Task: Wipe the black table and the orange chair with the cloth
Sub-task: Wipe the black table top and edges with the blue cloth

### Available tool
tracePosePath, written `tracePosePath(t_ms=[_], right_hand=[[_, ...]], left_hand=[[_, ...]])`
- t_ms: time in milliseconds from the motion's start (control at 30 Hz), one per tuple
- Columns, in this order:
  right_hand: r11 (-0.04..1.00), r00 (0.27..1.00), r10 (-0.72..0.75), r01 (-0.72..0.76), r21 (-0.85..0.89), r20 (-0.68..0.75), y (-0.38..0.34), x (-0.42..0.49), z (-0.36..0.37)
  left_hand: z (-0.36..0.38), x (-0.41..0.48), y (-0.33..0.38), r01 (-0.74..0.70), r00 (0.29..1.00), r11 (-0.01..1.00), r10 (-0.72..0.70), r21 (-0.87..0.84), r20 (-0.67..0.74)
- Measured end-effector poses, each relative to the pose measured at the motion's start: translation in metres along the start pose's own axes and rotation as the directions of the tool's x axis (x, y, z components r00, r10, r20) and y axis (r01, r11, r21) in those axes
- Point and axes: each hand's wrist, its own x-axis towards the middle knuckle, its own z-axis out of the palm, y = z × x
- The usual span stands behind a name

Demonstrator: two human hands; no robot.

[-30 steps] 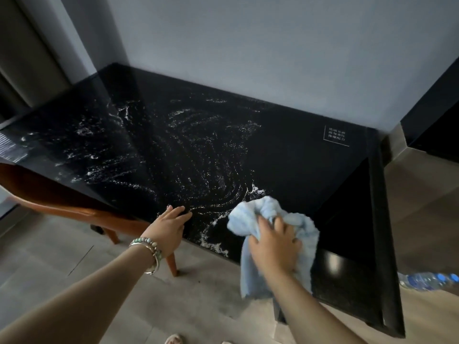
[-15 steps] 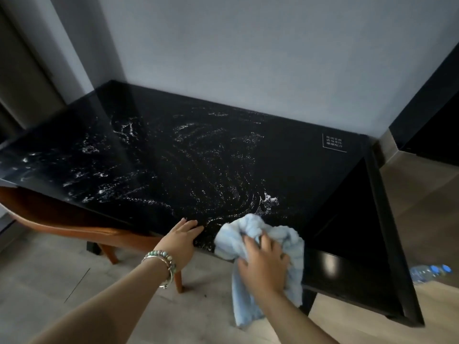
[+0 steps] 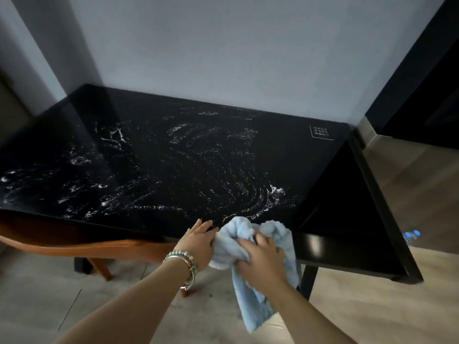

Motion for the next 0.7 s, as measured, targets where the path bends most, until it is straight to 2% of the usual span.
tracePosePath(t_ms=[67, 133, 200, 233, 267, 300, 367, 400, 433, 467, 500, 533, 567, 600, 667, 700], right_hand=[[0.978, 0.983, 0.185, -0.183, 0.096, -0.013, 0.025, 0.008, -0.011], [0.89, 0.88, 0.456, -0.445, 0.101, -0.134, 0.062, 0.012, -0.027], [0.768, 0.761, 0.636, -0.64, 0.01, -0.132, 0.087, 0.008, -0.036], [0.735, 0.739, 0.67, -0.674, -0.074, -0.073, 0.088, 0.006, -0.037], [0.737, 0.747, 0.665, -0.66, -0.149, -0.016, 0.08, 0.005, -0.034], [0.783, 0.797, 0.603, -0.587, -0.204, 0.024, 0.069, 0.008, -0.028], [0.933, 0.948, 0.317, -0.31, -0.181, 0.008, 0.051, 0.013, -0.014], [0.979, 0.985, 0.173, -0.172, -0.11, -0.003, 0.046, 0.014, -0.011], [0.996, 0.996, 0.088, -0.088, 0.017, -0.001, 0.048, 0.017, -0.013], [0.985, 0.997, 0.073, -0.069, 0.156, -0.02, 0.055, 0.022, -0.02], [0.953, 0.988, 0.13, -0.103, 0.284, -0.079, 0.068, 0.026, -0.03], [0.909, 0.955, 0.237, -0.153, 0.388, -0.178, 0.084, 0.032, -0.04], [0.865, 0.889, 0.381, -0.247, 0.436, -0.252, 0.105, 0.038, -0.05], [0.829, 0.819, 0.505, -0.371, 0.419, -0.273, 0.128, 0.044, -0.058], [0.73, 0.703, 0.682, -0.638, 0.245, -0.201, 0.17, 0.056, -0.072], [0.674, 0.659, 0.739, -0.721, 0.163, -0.14, 0.185, 0.06, -0.076]], left_hand=[[-0.002, -0.002, 0.0, 0.01, 0.999, 1.0, -0.009, -0.008, 0.035], [-0.005, 0.0, 0.005, 0.028, 0.998, 1.0, -0.027, -0.014, 0.059], [-0.008, 0.003, 0.013, 0.059, 0.995, 0.998, -0.058, -0.016, 0.078], [-0.01, 0.005, 0.019, 0.079, 0.993, 0.997, -0.077, -0.011, 0.091], [-0.011, 0.005, 0.024, 0.093, 0.991, 0.996, -0.092, -0.003, 0.093], [-0.012, 0.008, 0.029, 0.106, 0.991, 0.994, -0.106, -0.002, 0.085], [-0.011, 0.015, 0.031, 0.132, 0.989, 0.991, -0.131, -0.01, 0.067], [-0.01, 0.019, 0.03, 0.137, 0.988, 0.991, -0.136, -0.005, 0.075], [-0.009, 0.023, 0.029, 0.141, 0.988, 0.99, -0.139, -0.022, 0.071], [-0.009, 0.027, 0.029, 0.139, 0.988, 0.99, -0.137, -0.02, 0.068], [-0.01, 0.031, 0.029, 0.158, 0.987, 0.986, -0.155, -0.061, 0.05], [-0.013, 0.032, 0.032, 0.189, 0.982, 0.974, -0.187, -0.122, 0.03], [-0.017, 0.033, 0.036, 0.229, 0.973, 0.955, -0.232, -0.191, 0.002], [-0.021, 0.034, 0.04, 0.26, 0.962, 0.935, -0.272, -0.241, -0.019], [-0.025, 0.04, 0.05, 0.314, 0.942, 0.906, -0.334, -0.283, -0.023], [-0.025, 0.044, 0.054, 0.344, 0.931, 0.892, -0.365, -0.295, -0.02]])
